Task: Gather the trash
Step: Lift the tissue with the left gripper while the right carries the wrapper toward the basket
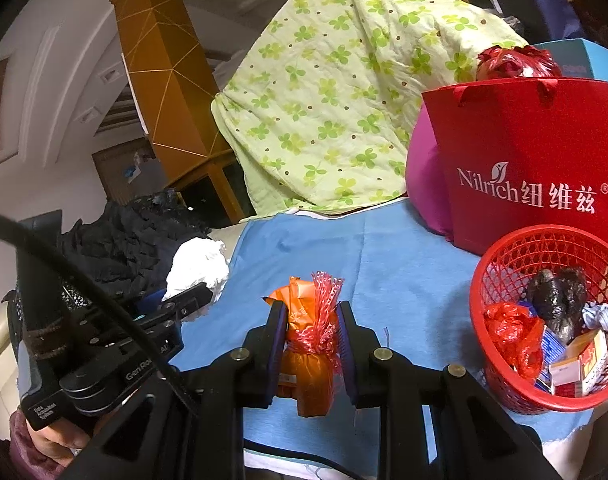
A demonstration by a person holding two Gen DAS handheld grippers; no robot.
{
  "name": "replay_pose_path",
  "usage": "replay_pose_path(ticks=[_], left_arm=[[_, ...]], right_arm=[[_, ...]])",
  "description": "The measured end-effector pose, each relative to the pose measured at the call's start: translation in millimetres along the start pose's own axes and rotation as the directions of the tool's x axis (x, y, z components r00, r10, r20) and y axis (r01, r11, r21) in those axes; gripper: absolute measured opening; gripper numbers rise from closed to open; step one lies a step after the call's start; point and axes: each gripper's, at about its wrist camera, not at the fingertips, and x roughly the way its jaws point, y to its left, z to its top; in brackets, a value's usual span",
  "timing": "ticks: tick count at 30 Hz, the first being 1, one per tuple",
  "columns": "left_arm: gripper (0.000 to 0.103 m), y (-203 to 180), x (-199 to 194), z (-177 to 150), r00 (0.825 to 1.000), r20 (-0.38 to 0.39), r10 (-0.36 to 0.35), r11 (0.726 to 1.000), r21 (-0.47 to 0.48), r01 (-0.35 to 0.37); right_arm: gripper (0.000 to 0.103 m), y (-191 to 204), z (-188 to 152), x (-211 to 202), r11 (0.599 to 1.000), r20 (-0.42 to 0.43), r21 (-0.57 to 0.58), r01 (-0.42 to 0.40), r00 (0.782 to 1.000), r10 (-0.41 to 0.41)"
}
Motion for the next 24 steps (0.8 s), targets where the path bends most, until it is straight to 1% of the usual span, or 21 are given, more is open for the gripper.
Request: replay_pose_path(ticks=[10,24], left_arm=[[0.024,-12,1,0,1.000,-0.007,-0.020,1.000,0.017,0.020],[0.024,-24,2,0,0.999,-0.015,-0.044,0.998,0.040,0.045]], right_arm=[[0.027,-11,1,-9,1.000,0.015,0.019,0.011,1.000,-0.012],[0.027,-8,-1,-19,0.999,0.033,0.036,0.024,0.999,-0.025]])
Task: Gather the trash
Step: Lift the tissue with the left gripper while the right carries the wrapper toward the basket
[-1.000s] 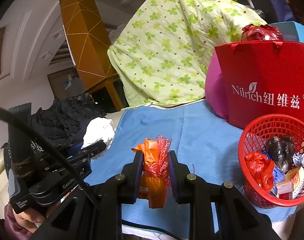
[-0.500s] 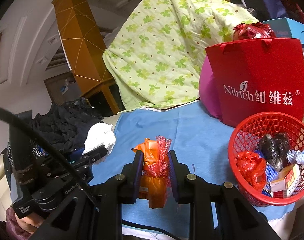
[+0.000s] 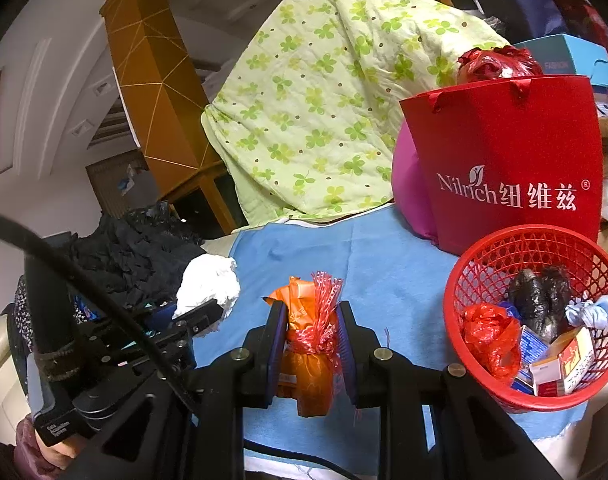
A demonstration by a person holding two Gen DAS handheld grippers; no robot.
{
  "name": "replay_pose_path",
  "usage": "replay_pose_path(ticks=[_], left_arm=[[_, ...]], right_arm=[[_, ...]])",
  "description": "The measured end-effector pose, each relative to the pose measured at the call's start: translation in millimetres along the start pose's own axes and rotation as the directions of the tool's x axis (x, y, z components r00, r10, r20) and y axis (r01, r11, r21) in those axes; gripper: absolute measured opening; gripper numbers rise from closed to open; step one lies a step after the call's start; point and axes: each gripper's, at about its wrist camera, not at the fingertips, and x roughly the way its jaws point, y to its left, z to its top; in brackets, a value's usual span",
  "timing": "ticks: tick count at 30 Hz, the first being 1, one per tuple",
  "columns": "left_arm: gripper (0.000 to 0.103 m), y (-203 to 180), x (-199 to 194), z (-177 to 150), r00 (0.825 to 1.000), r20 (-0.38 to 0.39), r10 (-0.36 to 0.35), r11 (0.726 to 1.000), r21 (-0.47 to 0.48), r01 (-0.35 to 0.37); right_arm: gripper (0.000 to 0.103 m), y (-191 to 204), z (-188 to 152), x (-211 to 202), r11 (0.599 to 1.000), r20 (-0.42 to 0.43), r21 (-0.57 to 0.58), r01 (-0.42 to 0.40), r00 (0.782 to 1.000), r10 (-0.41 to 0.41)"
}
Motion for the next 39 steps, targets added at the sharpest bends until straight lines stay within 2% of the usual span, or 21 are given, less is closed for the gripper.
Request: replay_pose_path(ticks=[39], left_arm=[[0.024,-23,1,2,0.999,-0.005,-0.033,0.997,0.064,0.034]], right_arm=[[0.027,-10,-1,-15,0.997,0.017,0.068,0.030,0.999,-0.031]])
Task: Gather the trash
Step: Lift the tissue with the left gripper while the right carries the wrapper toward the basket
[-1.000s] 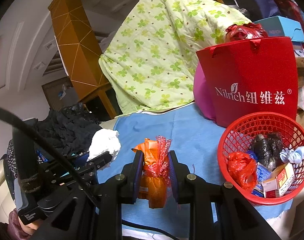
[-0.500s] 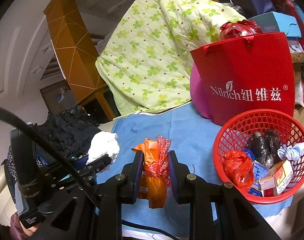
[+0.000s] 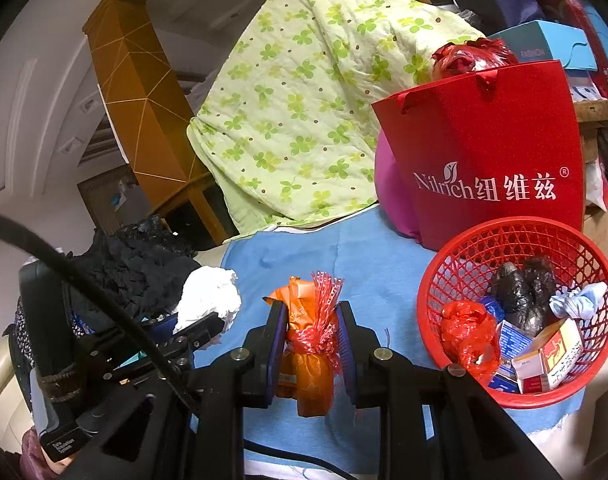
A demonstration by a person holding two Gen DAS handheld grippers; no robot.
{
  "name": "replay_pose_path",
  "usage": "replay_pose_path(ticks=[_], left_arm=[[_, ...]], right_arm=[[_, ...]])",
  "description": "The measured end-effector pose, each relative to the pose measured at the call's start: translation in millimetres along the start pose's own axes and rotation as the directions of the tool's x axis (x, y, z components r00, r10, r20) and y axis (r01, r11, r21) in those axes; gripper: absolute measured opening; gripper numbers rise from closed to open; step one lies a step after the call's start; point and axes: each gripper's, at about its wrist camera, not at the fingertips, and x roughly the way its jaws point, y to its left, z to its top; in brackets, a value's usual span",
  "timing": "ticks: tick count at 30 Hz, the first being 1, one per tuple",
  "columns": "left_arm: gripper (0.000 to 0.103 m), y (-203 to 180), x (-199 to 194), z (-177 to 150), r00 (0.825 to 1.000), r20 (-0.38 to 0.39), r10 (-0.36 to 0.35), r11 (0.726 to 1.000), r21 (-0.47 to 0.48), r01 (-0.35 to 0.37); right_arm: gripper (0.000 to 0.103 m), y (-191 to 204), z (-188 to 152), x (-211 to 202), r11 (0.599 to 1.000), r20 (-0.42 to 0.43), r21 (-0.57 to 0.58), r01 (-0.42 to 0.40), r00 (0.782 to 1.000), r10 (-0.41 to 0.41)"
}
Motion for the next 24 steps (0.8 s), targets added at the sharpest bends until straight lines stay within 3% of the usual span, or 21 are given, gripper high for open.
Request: replay_pose_path(ticks=[24], left_arm=[[0.024,-18,5,2,1.000,-0.010,-0.023,0.999,0.036,0.023]], right_arm=[[0.027,-6,-3,-14,0.999,0.021,0.041,0.027,0.999,-0.028]])
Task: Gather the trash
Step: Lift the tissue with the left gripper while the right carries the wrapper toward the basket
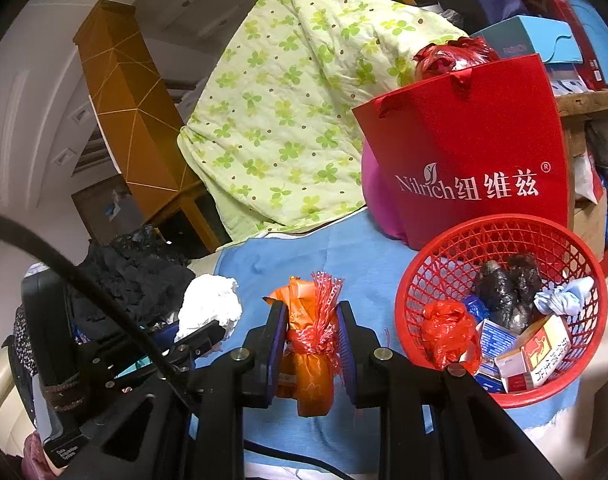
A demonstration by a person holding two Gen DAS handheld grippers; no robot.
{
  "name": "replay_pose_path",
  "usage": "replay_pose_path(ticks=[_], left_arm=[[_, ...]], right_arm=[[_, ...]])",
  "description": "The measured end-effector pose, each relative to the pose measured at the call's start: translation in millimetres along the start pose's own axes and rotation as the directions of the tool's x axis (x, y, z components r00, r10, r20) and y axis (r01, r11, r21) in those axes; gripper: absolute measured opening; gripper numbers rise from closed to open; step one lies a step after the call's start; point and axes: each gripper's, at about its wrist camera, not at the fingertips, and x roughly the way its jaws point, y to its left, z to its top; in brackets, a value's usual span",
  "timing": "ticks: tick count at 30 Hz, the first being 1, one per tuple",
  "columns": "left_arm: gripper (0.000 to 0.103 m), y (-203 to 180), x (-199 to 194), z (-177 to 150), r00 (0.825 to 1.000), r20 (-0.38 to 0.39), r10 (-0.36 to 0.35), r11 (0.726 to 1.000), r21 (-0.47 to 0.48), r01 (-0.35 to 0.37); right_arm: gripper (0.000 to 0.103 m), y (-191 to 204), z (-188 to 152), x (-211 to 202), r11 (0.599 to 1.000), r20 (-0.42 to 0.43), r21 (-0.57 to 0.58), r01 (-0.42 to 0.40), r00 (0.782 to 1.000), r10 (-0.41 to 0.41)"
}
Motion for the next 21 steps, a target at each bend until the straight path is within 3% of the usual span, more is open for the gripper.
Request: replay_pose_path(ticks=[21], left_arm=[[0.024,-16,4,1,1.000,-0.011,-0.016,0.999,0.031,0.017]], right_arm=[[0.027,-12,-1,-8,0.999,0.014,0.035,0.019,1.000,-0.020]])
